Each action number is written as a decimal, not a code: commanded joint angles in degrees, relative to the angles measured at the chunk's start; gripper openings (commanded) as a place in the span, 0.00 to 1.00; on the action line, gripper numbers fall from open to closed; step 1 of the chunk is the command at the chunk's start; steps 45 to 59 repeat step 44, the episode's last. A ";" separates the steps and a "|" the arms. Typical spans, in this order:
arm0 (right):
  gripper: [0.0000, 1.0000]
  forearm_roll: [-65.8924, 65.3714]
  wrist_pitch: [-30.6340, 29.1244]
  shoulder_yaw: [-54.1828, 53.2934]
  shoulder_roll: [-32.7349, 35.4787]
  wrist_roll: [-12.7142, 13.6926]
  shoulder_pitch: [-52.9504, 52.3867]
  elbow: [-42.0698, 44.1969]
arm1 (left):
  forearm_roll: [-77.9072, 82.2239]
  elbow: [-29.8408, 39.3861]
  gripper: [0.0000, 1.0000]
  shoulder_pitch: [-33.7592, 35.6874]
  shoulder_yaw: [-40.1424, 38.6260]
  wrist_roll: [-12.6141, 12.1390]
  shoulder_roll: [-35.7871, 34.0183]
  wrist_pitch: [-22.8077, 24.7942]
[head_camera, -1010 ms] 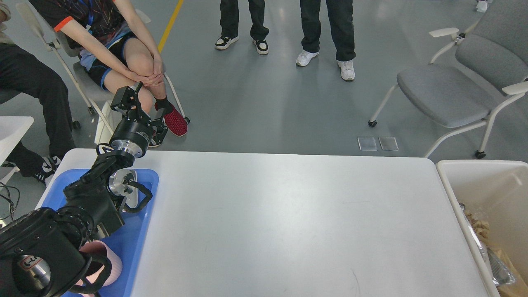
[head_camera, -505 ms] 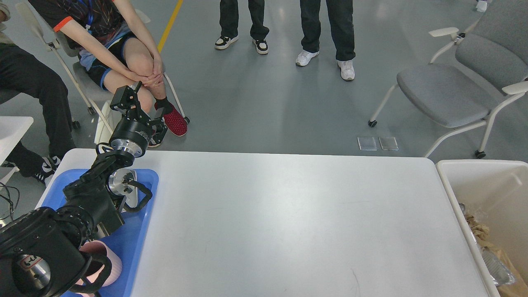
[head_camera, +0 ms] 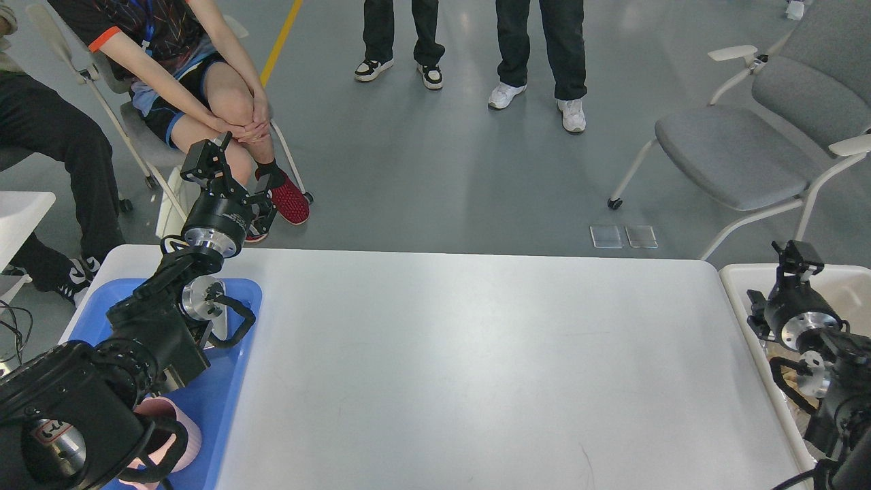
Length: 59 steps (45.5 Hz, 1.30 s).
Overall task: Tidy desktop
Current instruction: 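Tip the foil tray into the white bin and release it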
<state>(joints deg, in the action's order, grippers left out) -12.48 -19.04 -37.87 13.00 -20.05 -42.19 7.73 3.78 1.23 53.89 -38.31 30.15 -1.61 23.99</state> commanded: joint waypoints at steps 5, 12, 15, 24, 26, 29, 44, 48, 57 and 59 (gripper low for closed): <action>1.00 0.00 -0.74 -10.20 -0.08 -0.16 -0.44 -8.87 | -0.09 0.00 0.97 -0.18 -0.27 1.66 0.02 0.00; 1.00 0.00 -0.47 -12.14 -3.94 -0.25 -1.93 -10.80 | -0.88 0.00 0.97 -0.27 -0.89 1.93 0.20 0.00; 1.00 0.00 -0.47 -14.59 -5.52 -0.25 -3.60 -10.80 | -1.05 0.00 0.97 -0.27 -1.42 1.93 0.20 0.00; 1.00 0.08 -0.56 -21.11 -11.14 -0.25 -5.71 -10.81 | -1.85 0.00 0.97 -0.36 -3.52 1.84 0.46 0.00; 1.00 0.00 0.22 -21.19 -12.90 -0.34 -6.32 -10.80 | -1.85 0.00 0.97 -0.71 -3.96 1.93 0.55 0.00; 1.00 0.00 0.32 -21.19 -14.22 -0.34 -6.77 -10.72 | -1.85 0.00 0.97 -0.98 -4.32 2.01 0.73 0.00; 1.00 -0.09 0.76 -21.02 -14.05 -0.51 -6.86 -10.19 | -1.76 0.00 0.97 -0.98 -4.32 2.02 1.61 -0.79; 1.00 -0.09 0.76 -21.02 -14.05 -0.51 -6.86 -10.19 | -1.76 0.00 0.97 -0.98 -4.32 2.02 1.61 -0.79; 1.00 -0.09 0.76 -21.02 -14.05 -0.51 -6.86 -10.19 | -1.76 0.00 0.97 -0.98 -4.32 2.02 1.61 -0.79; 1.00 -0.09 0.76 -21.02 -14.05 -0.51 -6.86 -10.19 | -1.76 0.00 0.97 -0.98 -4.32 2.02 1.61 -0.79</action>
